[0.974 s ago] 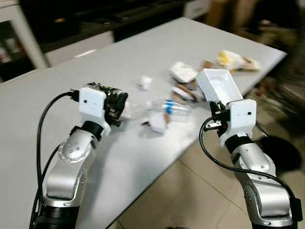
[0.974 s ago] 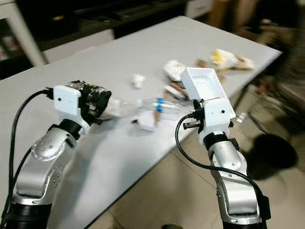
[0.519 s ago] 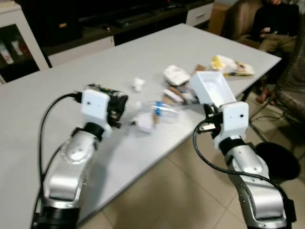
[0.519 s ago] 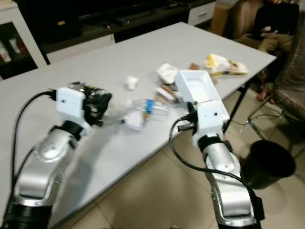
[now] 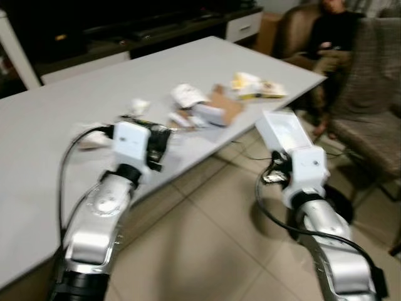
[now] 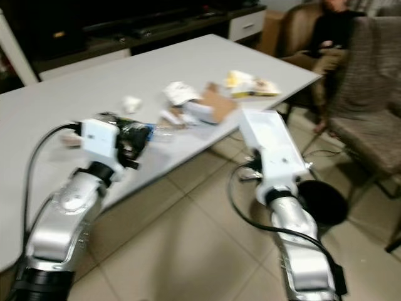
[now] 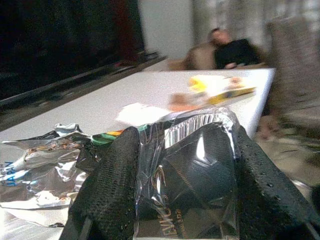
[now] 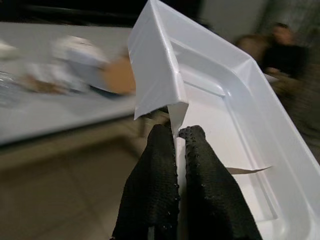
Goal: Picking trash to rubbish bin
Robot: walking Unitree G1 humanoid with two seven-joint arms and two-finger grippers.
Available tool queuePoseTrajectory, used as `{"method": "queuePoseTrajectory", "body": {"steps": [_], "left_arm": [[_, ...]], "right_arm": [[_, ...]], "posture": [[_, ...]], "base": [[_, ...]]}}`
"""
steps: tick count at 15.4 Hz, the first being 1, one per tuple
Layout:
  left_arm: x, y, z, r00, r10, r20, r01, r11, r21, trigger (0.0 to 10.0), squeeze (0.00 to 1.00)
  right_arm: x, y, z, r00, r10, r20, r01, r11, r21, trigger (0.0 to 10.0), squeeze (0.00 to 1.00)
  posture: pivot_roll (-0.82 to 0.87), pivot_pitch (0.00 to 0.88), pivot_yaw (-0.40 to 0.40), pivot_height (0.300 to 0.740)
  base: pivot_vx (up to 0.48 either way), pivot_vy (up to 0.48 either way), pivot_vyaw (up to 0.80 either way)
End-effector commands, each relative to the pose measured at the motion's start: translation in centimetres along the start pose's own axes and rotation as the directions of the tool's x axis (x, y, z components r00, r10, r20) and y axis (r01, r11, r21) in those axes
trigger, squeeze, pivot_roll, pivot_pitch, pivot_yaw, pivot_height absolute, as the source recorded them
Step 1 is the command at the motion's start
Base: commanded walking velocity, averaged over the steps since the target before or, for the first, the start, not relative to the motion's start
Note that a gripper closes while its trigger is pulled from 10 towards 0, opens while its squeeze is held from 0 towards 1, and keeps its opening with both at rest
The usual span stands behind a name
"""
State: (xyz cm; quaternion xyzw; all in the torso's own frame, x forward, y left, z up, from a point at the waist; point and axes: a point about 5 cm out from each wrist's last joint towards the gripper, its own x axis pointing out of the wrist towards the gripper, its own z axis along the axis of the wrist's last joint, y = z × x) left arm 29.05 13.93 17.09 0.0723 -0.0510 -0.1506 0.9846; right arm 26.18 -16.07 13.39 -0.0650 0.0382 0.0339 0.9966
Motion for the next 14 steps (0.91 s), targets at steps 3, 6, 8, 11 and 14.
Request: {"method": "queuePoseTrajectory", "body": {"steps": [3,6,8,11,14], "left_arm": [[-0.3,0.7,-0.5,0.999,0.025,-0.026,-0.024,1.0,0.007,10.0,0.0],[-0.4,0.3,-2.3,0.993,0.0,-0.121,-0.005,0.999,-0.037,10.0,0.0],[-0.5,0.2,-2.9,0.99,-0.008,-0.138,0.003,0.999,-0.04,10.0,0.0],[-0.9,-0.6,-3.7,0.988,-0.063,-0.144,0.062,0.998,-0.014,10.0,0.0],[-1.4,-1.0,-4.8,0.982,-0.113,-0.151,0.113,0.994,-0.01,10.0,0.0]], "right_arm": [[0.1,0.8,0.2,1.0,0.012,0.01,-0.012,1.0,-0.005,10.0,0.0],[0.1,0.7,-1.0,0.999,-0.007,-0.034,0.006,1.0,-0.005,10.0,0.0],[0.0,0.4,-1.9,0.996,-0.038,-0.075,0.038,0.999,0.007,10.0,0.0],[-0.3,-0.1,-3.9,0.981,-0.089,-0.173,0.097,0.994,0.039,10.0,0.0],[-0.8,-0.5,-5.9,0.962,-0.15,-0.228,0.174,0.981,0.087,10.0,0.0]], "posture": [[-0.06,0.0,0.032,0.74],[-0.06,0.0,0.037,0.74],[-0.06,0.0,0.033,0.74],[-0.06,0.0,0.037,0.74],[-0.07,0.0,0.04,0.74]], "base": [[0.0,-0.431,0.0],[0.0,0.48,0.0],[0.0,0.0,0.0],[0.0,0.0,-0.18],[0.0,0.0,-0.76]]}}
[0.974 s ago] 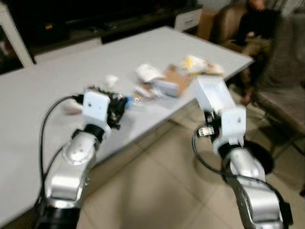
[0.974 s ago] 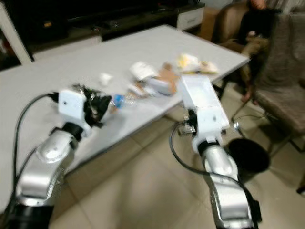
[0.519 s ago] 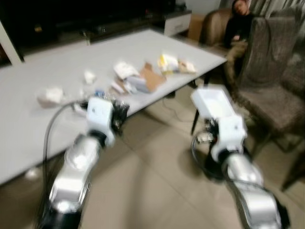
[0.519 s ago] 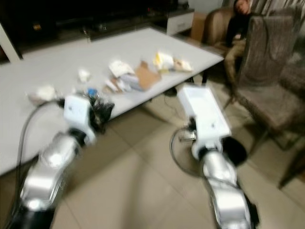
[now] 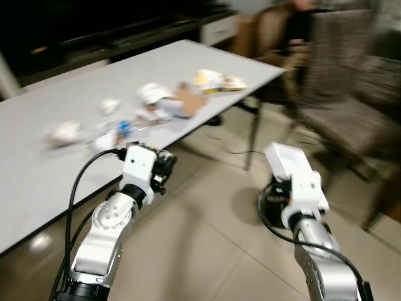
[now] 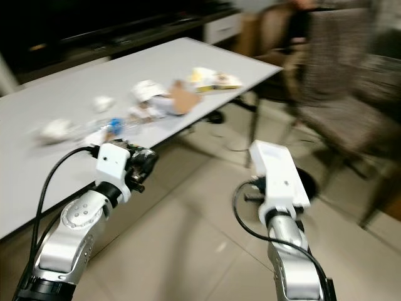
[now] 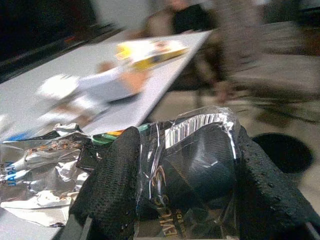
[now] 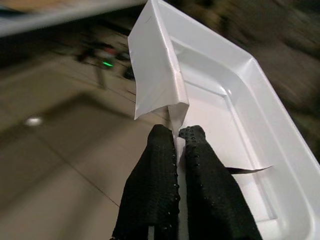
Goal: Picking trash to rubbish bin
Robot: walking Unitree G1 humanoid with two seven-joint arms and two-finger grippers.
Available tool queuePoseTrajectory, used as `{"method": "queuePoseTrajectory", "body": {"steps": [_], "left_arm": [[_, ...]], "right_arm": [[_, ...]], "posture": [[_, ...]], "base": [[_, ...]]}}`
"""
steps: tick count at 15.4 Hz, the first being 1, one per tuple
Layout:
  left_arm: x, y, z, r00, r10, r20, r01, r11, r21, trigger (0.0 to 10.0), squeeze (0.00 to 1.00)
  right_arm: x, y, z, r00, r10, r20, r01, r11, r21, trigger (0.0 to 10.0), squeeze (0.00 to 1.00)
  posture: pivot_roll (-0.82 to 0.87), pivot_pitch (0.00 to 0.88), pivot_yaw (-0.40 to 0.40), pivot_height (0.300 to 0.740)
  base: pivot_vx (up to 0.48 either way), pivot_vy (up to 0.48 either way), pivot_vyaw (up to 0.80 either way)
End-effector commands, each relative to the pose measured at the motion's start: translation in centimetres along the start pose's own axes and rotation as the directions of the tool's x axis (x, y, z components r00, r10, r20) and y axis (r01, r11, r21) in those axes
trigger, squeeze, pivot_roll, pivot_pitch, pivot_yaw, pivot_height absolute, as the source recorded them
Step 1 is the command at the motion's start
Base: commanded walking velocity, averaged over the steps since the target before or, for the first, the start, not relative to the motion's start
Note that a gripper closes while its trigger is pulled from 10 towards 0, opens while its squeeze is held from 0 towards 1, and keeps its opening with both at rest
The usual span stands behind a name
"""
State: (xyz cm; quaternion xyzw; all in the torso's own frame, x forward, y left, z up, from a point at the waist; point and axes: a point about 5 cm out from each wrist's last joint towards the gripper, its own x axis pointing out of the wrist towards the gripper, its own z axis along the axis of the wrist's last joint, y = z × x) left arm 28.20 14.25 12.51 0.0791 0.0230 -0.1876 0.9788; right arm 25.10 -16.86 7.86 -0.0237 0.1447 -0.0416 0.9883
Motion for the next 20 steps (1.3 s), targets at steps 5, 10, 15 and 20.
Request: {"method": "queuePoseTrajectory", "body": {"steps": [5,10,15,20], "left_arm": [[-0.2,-0.6,-2.5,0.996,-0.055,-0.072,0.057,0.998,0.025,10.0,0.0],[-0.8,-0.4,-4.3,0.992,0.012,-0.126,-0.014,1.0,-0.013,10.0,0.0],[-1.6,0.0,-4.9,0.987,0.071,-0.141,-0.077,0.996,-0.039,10.0,0.0],[-2.0,0.1,-5.0,0.986,0.07,-0.151,-0.074,0.997,-0.024,10.0,0.0]], "right_arm": [[-0.1,-1.0,-2.5,0.997,-0.043,-0.062,0.043,0.999,-0.012,10.0,0.0],[0.4,1.0,-2.9,0.981,0.165,-0.104,-0.174,0.982,-0.078,10.0,0.0],[0.9,2.3,-1.9,0.948,0.308,-0.087,-0.316,0.943,-0.107,10.0,0.0],[0.6,3.2,-2.5,0.919,0.378,-0.113,-0.391,0.911,-0.134,10.0,0.0]], "posture": [[-0.05,0.0,0.023,0.74],[-0.04,0.0,-0.01,0.74],[-0.03,0.019,-0.049,0.74],[-0.03,0.039,-0.024,0.74]], "base": [[0.281,0.0,-0.76],[0.343,0.0,-0.76],[0.347,0.0,-0.1],[0.353,0.0,0.28]]}}
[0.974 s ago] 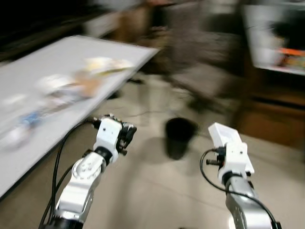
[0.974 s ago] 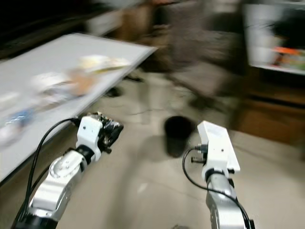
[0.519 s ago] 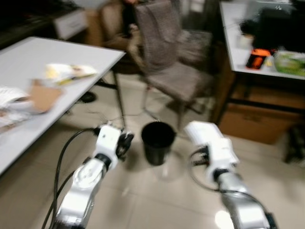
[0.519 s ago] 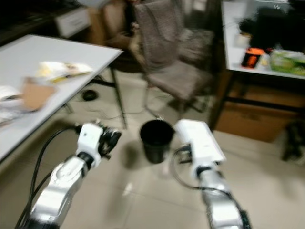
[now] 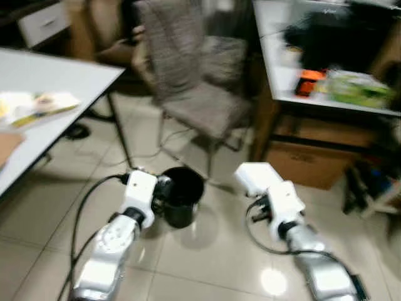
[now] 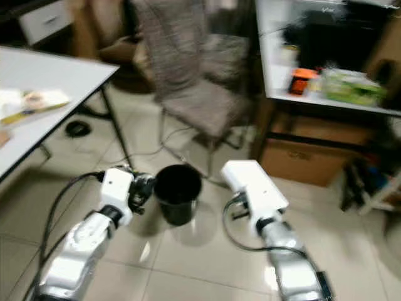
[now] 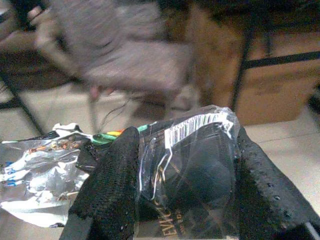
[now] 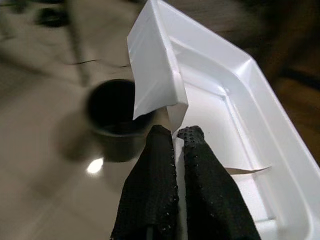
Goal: Picking trash to rubbish bin
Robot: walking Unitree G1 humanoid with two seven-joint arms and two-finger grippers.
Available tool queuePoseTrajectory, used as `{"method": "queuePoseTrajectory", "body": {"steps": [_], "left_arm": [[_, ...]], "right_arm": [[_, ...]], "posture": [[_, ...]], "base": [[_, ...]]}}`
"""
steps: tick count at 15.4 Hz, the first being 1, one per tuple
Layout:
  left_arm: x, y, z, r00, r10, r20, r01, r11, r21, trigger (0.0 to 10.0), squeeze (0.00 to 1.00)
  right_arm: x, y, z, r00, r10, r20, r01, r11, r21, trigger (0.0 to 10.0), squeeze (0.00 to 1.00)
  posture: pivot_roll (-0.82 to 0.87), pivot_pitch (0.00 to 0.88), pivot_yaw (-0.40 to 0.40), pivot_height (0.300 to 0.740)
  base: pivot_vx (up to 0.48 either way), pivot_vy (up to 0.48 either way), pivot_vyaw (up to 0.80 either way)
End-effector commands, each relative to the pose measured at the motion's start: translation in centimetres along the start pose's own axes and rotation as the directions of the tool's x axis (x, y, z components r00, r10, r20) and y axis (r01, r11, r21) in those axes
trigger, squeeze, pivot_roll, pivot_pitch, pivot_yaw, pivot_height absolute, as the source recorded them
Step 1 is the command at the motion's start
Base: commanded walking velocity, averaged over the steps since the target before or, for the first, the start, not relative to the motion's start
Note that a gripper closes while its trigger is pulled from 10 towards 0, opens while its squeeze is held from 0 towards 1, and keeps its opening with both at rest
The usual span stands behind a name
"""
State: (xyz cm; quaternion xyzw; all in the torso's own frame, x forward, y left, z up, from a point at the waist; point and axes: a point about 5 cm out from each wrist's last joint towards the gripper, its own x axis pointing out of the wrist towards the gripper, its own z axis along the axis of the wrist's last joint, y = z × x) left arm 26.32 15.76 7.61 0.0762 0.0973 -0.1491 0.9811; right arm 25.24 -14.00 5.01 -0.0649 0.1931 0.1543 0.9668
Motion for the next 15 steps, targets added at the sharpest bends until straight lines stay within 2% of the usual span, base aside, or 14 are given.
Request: {"method": "queuePoseTrajectory", "body": {"steps": [1,3,6,10,15], "left_arm": [[-0.1,0.1,0.1,1.0,0.007,0.0,-0.007,1.0,0.007,10.0,0.0],[0.1,0.0,0.1,1.0,-0.007,-0.005,0.007,1.0,0.019,10.0,0.0],[0.0,-0.2,0.0,1.0,-0.027,-0.013,0.028,0.999,0.021,10.0,0.0],[0.2,-0.7,0.0,0.999,-0.049,-0.012,0.049,0.999,0.02,10.0,0.0],[-0.1,-1.0,0.0,0.997,-0.069,-0.017,0.069,0.998,0.015,10.0,0.0]], "right_arm": [[0.0,0.2,0.1,1.0,0.021,0.003,-0.021,1.0,-0.016,10.0,0.0],[-0.1,0.2,-0.1,1.0,0.02,0.0,-0.02,1.0,-0.019,10.0,0.0],[-0.2,-0.2,-0.2,1.0,-0.023,0.013,0.022,0.999,0.033,10.0,0.0],[0.0,-0.6,-0.5,1.0,-0.026,-0.008,0.027,0.999,0.034,10.0,0.0],[0.6,-0.3,-0.5,1.0,-0.014,-0.024,0.014,1.0,0.015,10.0,0.0]], "posture": [[-0.03,0.039,-0.023,0.74],[-0.04,0.036,-0.014,0.74],[-0.04,0.029,-0.003,0.74],[-0.04,0.029,-0.002,0.74],[-0.04,0.025,-0.013,0.74]], "base": [[0.356,0.0,0.8],[0.354,0.0,0.8],[0.36,0.0,0.0],[0.374,0.0,0.0],[0.398,0.0,0.0]]}}
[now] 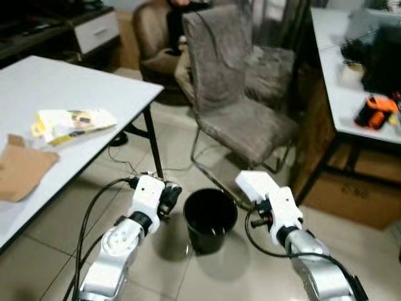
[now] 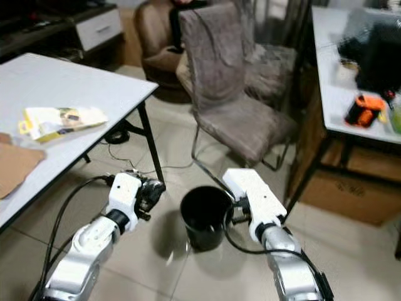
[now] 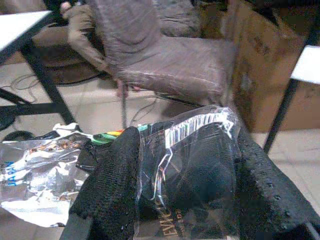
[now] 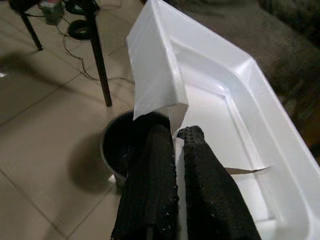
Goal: Picking trash to rubbish bin
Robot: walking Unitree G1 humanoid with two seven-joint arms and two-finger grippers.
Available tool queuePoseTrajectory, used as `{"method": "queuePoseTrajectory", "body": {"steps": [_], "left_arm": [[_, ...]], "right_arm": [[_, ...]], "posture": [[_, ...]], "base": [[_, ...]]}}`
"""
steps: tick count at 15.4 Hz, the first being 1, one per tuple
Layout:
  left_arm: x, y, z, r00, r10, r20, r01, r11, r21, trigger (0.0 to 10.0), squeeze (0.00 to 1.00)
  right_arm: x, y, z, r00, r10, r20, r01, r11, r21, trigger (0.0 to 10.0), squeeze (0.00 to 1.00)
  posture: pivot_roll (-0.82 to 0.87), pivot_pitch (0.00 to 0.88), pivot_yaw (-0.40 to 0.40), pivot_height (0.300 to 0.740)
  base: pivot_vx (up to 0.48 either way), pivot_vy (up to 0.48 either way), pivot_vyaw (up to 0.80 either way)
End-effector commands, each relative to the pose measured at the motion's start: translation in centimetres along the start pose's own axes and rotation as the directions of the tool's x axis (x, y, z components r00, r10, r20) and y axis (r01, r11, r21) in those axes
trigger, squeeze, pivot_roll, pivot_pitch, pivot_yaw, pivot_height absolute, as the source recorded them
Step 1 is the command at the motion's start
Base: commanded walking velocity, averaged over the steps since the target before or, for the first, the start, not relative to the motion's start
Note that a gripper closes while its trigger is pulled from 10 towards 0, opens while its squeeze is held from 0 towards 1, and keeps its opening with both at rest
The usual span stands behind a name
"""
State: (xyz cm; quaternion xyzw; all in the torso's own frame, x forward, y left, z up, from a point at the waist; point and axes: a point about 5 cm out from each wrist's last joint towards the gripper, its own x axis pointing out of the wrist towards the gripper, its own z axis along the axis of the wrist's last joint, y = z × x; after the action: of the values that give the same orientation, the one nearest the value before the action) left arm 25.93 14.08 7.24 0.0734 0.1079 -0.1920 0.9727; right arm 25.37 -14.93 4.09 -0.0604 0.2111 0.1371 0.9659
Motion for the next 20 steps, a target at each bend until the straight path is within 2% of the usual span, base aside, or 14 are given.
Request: {"method": "queuePoseTrajectory", "body": {"steps": [1,10,16,17,19,20], "left_arm": [[-0.3,0.6,0.1,1.0,0.018,-0.001,-0.018,1.0,0.015,10.0,0.0],[-0.4,0.7,0.3,1.0,0.019,0.0,-0.019,1.0,0.017,10.0,0.0],[-0.6,0.8,0.2,1.0,0.01,-0.008,-0.01,1.0,0.02,10.0,0.0],[-0.6,0.9,0.3,1.0,0.008,-0.009,-0.008,1.0,0.021,10.0,0.0],[-0.7,0.9,0.7,1.0,0.001,0.008,-0.001,1.0,0.027,10.0,0.0],[-0.8,0.9,0.8,1.0,-0.012,-0.005,0.012,0.999,0.052,10.0,0.0]], "right_arm": [[0.5,0.5,0.5,1.0,0.021,0.006,-0.021,1.0,-0.012,10.0,0.0],[2.0,1.1,0.5,0.995,0.087,-0.043,-0.089,0.995,-0.043,10.0,0.0],[2.6,1.1,0.8,0.995,0.089,-0.041,-0.092,0.994,-0.064,10.0,0.0],[2.8,1.2,0.7,0.995,0.091,-0.035,-0.093,0.994,-0.062,10.0,0.0],[3.5,1.5,-0.3,0.989,0.117,-0.085,-0.123,0.99,-0.07,10.0,0.0],[3.7,1.6,-0.6,0.987,0.122,-0.101,-0.129,0.99,-0.062,10.0,0.0]], "posture": [[-0.03,0.023,-0.016,0.74],[-0.03,0.026,-0.014,0.74],[-0.05,0.039,0.0,0.74],[-0.04,0.044,0.0,0.74],[-0.02,0.057,0.008,0.74],[-0.02,0.061,0.015,0.74]], "base": [[0.405,0.0,0.0],[0.408,0.0,0.0],[0.409,0.0,0.0],[0.409,0.0,0.0],[0.201,0.0,0.0],[0.0,0.0,0.0]]}}
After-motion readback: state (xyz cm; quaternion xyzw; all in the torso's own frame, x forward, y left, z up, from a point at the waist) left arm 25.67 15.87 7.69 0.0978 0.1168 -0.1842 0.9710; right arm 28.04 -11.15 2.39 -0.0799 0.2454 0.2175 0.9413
